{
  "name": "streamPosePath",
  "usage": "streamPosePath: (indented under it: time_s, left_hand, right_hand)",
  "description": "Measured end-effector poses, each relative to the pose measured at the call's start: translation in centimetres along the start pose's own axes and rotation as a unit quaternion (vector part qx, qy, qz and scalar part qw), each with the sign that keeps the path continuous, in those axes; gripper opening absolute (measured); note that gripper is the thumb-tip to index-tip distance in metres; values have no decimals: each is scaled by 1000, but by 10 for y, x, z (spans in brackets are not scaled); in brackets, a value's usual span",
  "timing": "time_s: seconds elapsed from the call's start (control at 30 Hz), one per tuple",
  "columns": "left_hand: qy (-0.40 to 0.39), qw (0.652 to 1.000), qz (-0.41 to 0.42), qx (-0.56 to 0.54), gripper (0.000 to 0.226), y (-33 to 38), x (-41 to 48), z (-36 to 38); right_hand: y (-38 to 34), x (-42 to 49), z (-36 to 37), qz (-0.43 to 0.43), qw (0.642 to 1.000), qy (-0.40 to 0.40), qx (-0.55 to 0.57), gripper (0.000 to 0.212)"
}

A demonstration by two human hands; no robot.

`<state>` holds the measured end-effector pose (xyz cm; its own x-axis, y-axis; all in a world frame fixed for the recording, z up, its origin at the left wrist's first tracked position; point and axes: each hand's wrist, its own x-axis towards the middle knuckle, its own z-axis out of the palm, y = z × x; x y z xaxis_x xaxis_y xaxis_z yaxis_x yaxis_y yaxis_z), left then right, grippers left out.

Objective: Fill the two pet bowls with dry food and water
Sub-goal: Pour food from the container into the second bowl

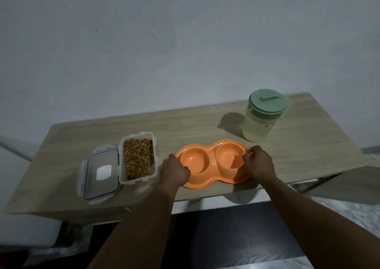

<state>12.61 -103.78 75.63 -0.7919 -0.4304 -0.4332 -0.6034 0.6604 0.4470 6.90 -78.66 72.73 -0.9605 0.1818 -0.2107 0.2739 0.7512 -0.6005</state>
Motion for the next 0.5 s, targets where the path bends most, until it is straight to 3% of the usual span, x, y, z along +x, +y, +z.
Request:
streamPosePath:
  time_s: [0.07,0.17,0.3,0.4,0.5]
  left_hand:
    - [31,999,5,29,40,3,-7,-9]
    - [150,983,71,75,30,10,-18,-32]
    - [319,939,122,22,30,-10,-17,-78]
    - [331,943,20,-10,32,-53,-6,-101]
    - [259,959,-76,-90,36,-95,4,-110]
  right_hand:
    - [-8,-4,0,-5,999,15,-28,43]
    - [-29,-13,-1,-63,992,87,-66,34]
    - [-92,-28,14,-163,984,55,40,19]
    - [-142,-53,42,-193,974,-42,107,15]
    - [-174,-83,81,-185,965,-151,109,28]
